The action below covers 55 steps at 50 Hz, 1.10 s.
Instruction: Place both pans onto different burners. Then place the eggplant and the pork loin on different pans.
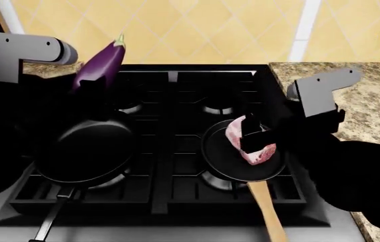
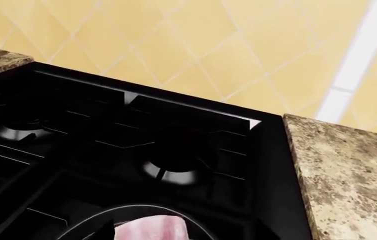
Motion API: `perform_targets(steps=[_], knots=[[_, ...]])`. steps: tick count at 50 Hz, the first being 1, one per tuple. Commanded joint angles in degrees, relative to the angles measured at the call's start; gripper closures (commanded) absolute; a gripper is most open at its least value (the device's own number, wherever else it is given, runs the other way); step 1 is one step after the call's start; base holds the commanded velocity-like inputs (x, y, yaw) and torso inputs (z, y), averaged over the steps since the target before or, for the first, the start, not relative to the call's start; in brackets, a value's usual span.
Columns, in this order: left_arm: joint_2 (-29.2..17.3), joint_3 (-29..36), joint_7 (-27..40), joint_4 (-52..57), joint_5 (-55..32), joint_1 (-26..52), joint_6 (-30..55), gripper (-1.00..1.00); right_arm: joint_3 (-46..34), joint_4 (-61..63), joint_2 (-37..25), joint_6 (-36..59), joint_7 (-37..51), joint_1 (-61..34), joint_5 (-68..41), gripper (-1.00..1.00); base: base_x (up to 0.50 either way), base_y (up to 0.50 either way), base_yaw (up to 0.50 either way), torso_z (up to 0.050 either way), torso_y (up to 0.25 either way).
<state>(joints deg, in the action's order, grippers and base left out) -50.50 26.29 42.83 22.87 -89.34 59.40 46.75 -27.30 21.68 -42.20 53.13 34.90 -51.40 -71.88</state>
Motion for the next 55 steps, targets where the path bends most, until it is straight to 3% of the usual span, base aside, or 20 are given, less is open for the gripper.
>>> perform_targets(steps=[1, 10, 22, 34, 43, 55], knots=[[0.0, 0.4, 0.1, -1.2, 0.5, -0.4, -0.3, 1.00, 5.3, 3.2, -2.1, 1.5, 4.3, -6.3, -5.9, -1.00, 0.00, 0.00, 0.00, 0.000, 0.000], [-0.3, 2.0, 0.4, -4.6, 1.2, 1.4, 2.4, 1.00, 9.1, 4.2, -4.4, 2.0, 8.0, -10.9, -9.9, -1.00, 0.00, 0.00, 0.00, 0.000, 0.000], [-1.7, 3.9, 1.0, -4.3, 1.7, 0.2, 4.5, 1.00, 9.6, 3.3, -4.7, 0.6, 7.5, -9.8, -8.4, -1.00, 0.00, 0.00, 0.00, 0.000, 0.000], [-4.8, 3.7, 0.5, -2.4, 3.2, -6.9, 1.6, 1.00, 8.0, 2.1, -3.6, -0.3, 5.8, -8.6, -5.8, -1.00, 0.00, 0.00, 0.00, 0.000, 0.000], [-10.2, 2.1, 2.7, 1.9, -0.8, -9.2, 2.1, 1.00, 6.7, 0.7, -2.3, -1.1, 4.4, -8.2, -3.7, -1.00, 0.00, 0.00, 0.00, 0.000, 0.000], [-11.9, 2.1, 2.7, 2.5, -0.9, -12.5, 1.0, 1.00, 5.7, -0.1, -1.5, -2.0, 3.3, -7.3, -2.3, -1.00, 0.00, 0.00, 0.00, 0.000, 0.000]])
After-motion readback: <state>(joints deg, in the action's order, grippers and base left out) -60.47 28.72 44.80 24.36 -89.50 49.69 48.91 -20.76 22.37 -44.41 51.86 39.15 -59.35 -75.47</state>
